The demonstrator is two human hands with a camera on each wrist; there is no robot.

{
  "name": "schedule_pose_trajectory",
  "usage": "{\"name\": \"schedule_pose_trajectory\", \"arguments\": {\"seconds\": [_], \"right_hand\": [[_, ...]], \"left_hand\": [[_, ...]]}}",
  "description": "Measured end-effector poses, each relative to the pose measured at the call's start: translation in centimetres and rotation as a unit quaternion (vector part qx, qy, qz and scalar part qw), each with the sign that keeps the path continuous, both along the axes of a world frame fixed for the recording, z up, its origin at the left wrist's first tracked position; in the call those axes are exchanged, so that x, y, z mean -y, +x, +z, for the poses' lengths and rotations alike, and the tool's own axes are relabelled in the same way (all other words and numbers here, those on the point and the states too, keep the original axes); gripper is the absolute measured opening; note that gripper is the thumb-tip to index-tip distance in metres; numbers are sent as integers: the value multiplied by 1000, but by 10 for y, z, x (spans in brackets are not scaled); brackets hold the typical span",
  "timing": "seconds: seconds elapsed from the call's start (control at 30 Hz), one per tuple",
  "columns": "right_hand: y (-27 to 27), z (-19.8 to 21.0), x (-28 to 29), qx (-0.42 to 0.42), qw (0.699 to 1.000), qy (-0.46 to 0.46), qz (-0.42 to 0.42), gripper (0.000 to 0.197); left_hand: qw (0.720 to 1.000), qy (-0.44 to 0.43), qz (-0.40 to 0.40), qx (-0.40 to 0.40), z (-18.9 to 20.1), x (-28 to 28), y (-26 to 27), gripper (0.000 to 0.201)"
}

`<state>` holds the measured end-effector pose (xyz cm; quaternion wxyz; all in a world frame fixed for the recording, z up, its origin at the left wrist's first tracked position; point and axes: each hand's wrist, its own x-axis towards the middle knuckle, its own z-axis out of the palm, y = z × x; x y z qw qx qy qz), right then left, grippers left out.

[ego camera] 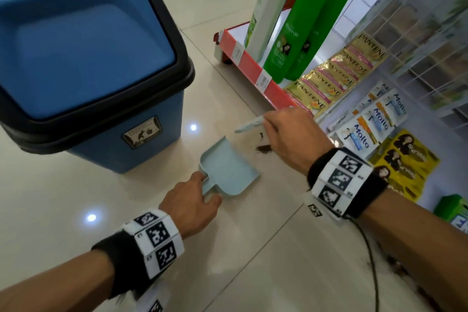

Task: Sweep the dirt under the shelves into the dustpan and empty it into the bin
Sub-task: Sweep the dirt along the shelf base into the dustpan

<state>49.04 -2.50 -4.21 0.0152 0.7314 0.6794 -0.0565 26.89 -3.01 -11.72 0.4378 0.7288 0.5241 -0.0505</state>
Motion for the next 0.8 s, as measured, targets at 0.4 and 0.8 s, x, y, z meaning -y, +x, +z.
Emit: {"name": "schedule_pose_trajectory", "arguments": {"seconds": [0.4,0.8], "right_hand": [[-15,-27,-121,112,993,30,31,18],[-23,-48,-139,151,987,-50,13,28]], "left_hand": [[997,-7,61,47,-3,-34,-5,42],[998,-38,29,48,-13,-27,-2,43]]}}
